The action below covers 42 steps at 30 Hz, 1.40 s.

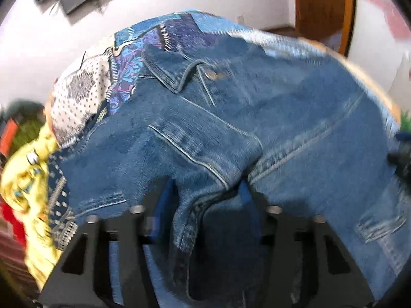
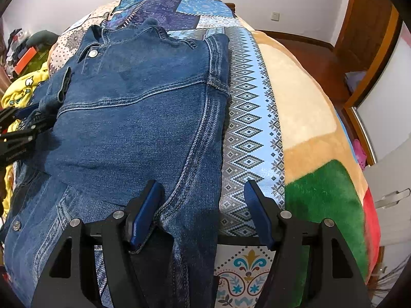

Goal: Fold large clothes

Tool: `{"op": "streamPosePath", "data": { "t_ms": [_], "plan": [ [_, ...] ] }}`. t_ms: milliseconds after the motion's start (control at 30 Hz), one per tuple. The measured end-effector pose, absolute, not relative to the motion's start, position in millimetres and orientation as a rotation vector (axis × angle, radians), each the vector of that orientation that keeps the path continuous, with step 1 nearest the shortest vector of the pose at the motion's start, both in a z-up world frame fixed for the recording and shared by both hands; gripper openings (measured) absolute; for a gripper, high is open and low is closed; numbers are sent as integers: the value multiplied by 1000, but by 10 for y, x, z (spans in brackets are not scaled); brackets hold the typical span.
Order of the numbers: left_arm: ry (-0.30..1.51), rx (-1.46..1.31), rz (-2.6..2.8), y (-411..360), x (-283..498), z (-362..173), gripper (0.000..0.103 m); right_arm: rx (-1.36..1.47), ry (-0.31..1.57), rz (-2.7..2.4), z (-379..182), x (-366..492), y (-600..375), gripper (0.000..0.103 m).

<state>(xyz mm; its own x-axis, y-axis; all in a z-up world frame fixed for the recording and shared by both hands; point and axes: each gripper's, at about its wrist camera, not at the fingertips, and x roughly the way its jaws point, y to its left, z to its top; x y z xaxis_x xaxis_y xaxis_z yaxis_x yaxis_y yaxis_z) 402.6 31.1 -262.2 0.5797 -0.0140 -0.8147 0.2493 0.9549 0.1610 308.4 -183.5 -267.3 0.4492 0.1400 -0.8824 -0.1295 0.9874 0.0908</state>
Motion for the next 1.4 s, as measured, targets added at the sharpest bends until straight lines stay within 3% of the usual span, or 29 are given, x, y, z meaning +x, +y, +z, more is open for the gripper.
{"op": "streamPosePath", "data": {
  "t_ms": [233, 467, 633, 767, 933, 1033, 1400],
  "plan": [
    [875, -62, -106, 1095, 3887, -2312, 20, -2, 1089, 164, -2675, 3088, -1819, 65],
    [943, -263, -20, 2034, 3520, -2517, 20, -8, 1089, 152, -2679, 3093, -1789, 66],
    [1061, -283, 20, 2175, 3273, -2928, 46, -22, 1088, 125, -2683, 3092, -1762, 71],
    [1082, -263, 48, 2155, 3153, -2960, 51, -26, 1109, 101, -2668, 3095, -1781, 79],
    [1097, -178, 91, 2172, 3026, -2830, 54, 28, 1147, 121, -2531, 3032, -1893, 79],
    [1055, -189, 101, 2248, 2824, -2622, 64, 39, 1115, 126, -2343, 2896, -1960, 79],
    [942, -239, 93, 2368, 2074, -2096, 77, 66, 987, 169, -1804, 2156, -2042, 82]
  ]
}}
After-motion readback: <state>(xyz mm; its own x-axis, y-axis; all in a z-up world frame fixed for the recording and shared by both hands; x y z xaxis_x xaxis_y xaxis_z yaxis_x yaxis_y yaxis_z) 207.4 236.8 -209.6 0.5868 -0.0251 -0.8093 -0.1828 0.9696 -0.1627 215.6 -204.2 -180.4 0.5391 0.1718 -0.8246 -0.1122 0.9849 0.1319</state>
